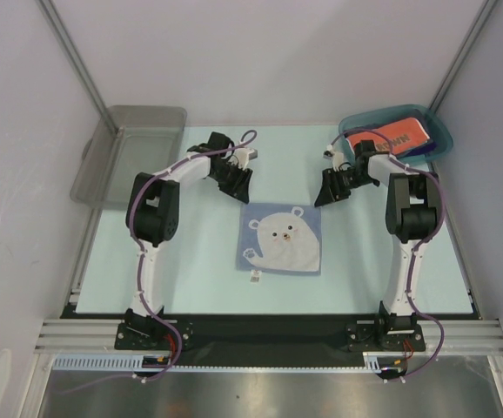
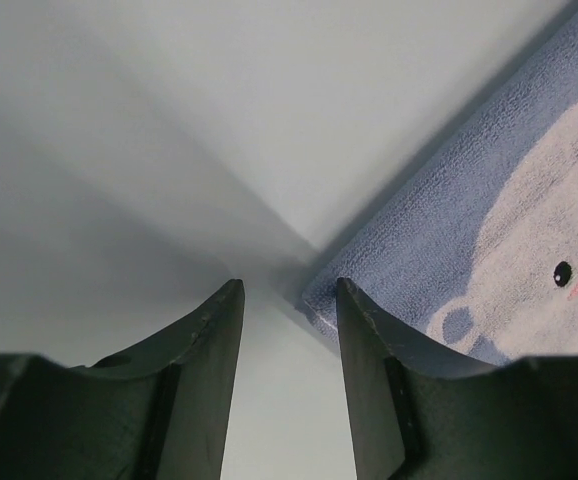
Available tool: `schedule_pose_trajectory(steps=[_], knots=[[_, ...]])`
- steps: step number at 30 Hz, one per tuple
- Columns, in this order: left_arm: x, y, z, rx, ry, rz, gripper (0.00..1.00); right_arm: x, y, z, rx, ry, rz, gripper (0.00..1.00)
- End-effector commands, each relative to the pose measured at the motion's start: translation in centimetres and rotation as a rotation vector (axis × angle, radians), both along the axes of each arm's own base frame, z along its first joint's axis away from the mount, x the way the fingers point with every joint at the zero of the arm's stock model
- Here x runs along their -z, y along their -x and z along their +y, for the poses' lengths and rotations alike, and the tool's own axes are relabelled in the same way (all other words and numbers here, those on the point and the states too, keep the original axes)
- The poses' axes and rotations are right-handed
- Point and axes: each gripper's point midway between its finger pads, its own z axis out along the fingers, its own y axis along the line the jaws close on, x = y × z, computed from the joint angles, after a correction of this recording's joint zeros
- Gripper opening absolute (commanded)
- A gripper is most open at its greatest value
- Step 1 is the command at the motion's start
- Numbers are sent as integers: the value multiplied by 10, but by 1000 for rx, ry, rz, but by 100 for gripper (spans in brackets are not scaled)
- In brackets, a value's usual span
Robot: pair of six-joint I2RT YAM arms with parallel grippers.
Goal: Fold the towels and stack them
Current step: Fold the towel
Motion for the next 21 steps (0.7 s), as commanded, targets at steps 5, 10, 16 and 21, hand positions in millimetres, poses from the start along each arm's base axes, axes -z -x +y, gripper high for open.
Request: schedule_pose_trajectory(steps=[5, 10, 16, 21], knots=[[10, 0, 2, 60, -27, -7, 43, 10, 2, -4, -38, 28, 10, 42], [13, 4, 5, 71, -41, 8, 43, 12, 3, -2, -59, 34, 8, 44], [18, 6, 8, 72, -60, 12, 41, 19, 7, -6, -63, 61, 24, 43], [21, 10, 7, 82, -84, 16, 37, 19, 9, -8, -64, 96, 17, 41]])
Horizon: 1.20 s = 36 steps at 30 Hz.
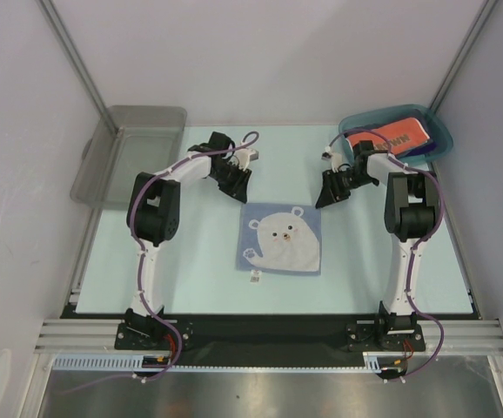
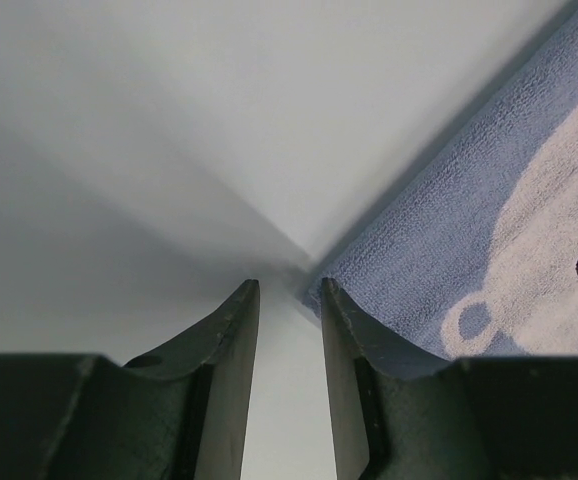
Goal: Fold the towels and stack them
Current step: Fold the towel
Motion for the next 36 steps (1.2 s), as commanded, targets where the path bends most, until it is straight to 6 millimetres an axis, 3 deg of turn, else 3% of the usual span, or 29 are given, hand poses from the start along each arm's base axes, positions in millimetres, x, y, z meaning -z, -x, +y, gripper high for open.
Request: schedule_pose_trajectory(steps=[1, 9, 13, 16, 17, 23, 29, 30, 32, 36], knots=[[18, 11, 6, 31, -77, 31, 37, 14, 4, -5, -27, 88, -2, 41], [20, 15, 12, 14, -120, 21, 33, 16, 6, -1, -30, 157, -26, 40], [20, 17, 10, 12, -118, 30, 20, 20, 6, -7, -4, 199, -27, 35], [20, 19, 6, 14, -115, 34, 1, 16, 4, -9, 7, 203, -48, 27], [19, 20, 5, 16, -114, 33, 0, 16, 4, -7, 6, 202, -52, 20], [4, 12, 6, -11, -117, -6, 0, 3, -4, -3, 5, 180, -101, 10], [-35, -10, 11, -80, -85, -83, 29, 4, -1, 4, -16, 171, -98, 11], [-42, -12, 8, -79, -63, -93, 38, 6, 0, 4, -16, 170, -89, 11], [-55, -10, -1, -49, -13, -100, 43, 6, 1, 7, -24, 160, -90, 12], [-52, 4, -7, 21, -1, -65, 46, 6, 1, 9, -29, 153, -90, 14]])
